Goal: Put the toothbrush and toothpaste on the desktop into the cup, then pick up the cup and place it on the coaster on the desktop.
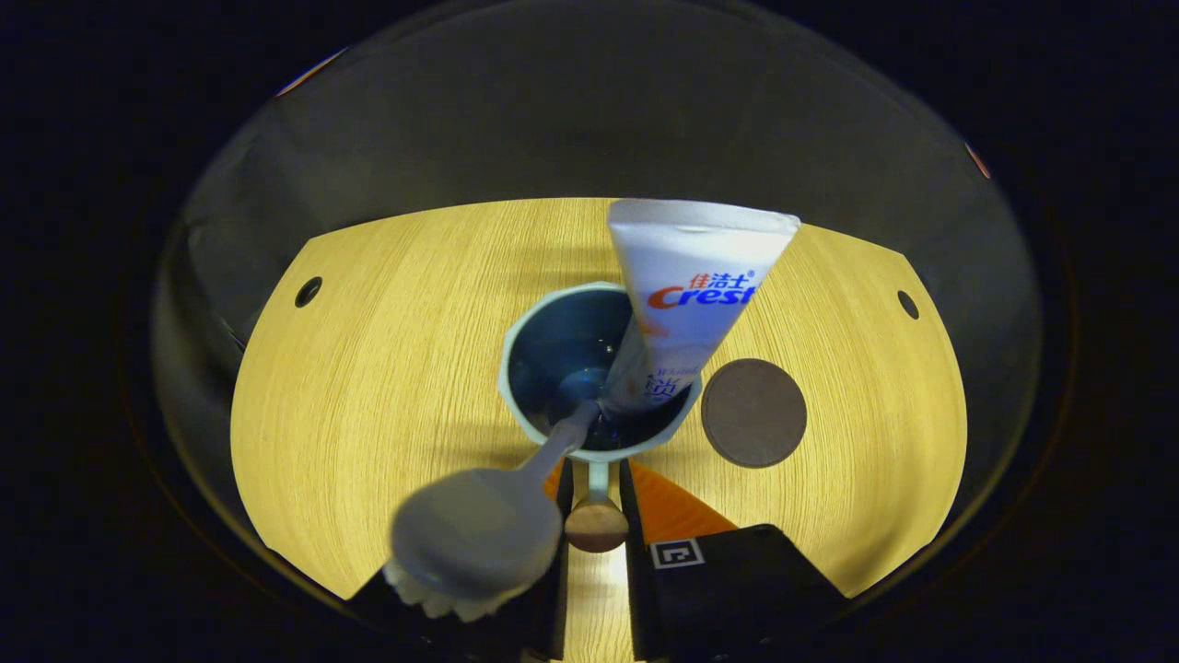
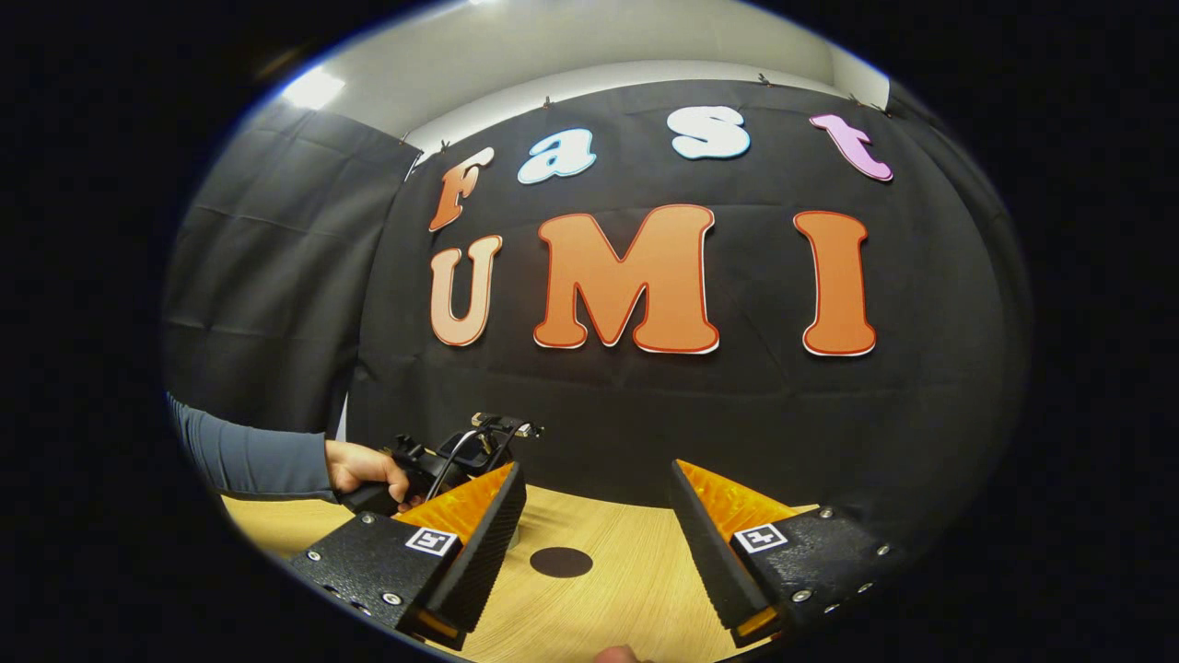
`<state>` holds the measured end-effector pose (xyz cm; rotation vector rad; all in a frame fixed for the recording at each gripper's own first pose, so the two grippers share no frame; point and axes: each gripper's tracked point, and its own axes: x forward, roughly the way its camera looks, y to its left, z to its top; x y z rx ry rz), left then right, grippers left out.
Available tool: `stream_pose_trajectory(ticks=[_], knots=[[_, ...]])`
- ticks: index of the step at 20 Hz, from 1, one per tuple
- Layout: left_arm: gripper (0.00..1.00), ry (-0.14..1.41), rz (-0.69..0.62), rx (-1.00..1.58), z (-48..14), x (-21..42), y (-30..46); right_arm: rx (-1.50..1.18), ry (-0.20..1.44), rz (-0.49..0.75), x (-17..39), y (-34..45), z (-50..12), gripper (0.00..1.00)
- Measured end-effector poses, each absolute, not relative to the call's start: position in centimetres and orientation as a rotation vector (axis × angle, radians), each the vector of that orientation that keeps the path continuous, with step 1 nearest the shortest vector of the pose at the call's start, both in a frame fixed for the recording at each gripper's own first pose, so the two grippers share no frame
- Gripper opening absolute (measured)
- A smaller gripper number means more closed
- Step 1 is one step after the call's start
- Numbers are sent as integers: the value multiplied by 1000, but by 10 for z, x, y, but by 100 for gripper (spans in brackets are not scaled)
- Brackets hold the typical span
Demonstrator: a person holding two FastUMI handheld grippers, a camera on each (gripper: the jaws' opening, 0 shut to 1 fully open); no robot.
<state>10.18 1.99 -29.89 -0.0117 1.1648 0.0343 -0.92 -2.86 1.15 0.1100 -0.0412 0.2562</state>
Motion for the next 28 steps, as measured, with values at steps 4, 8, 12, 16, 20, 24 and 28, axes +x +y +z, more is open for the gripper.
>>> stream_pose_trajectory(ticks=[4,8,12,16,20,24,28], knots=[[29,1151,29,-21,-300,103,19,108,-33,250,-11,-29,8,94],[29,1120,25,-23,-300,105,17,121,-30,246,-12,-32,6,94],[29,1087,4,-27,-290,111,20,132,-19,230,-12,-36,3,94],[29,1066,-26,-39,-280,119,19,118,3,210,-14,-44,-11,94],[29,1071,-37,-40,-283,119,17,121,20,194,-19,-56,-20,99],[29,1077,-56,-26,-283,119,16,135,27,182,-25,-70,-26,94],[29,1080,-86,-6,-280,120,18,160,41,157,-28,-87,-31,94]])
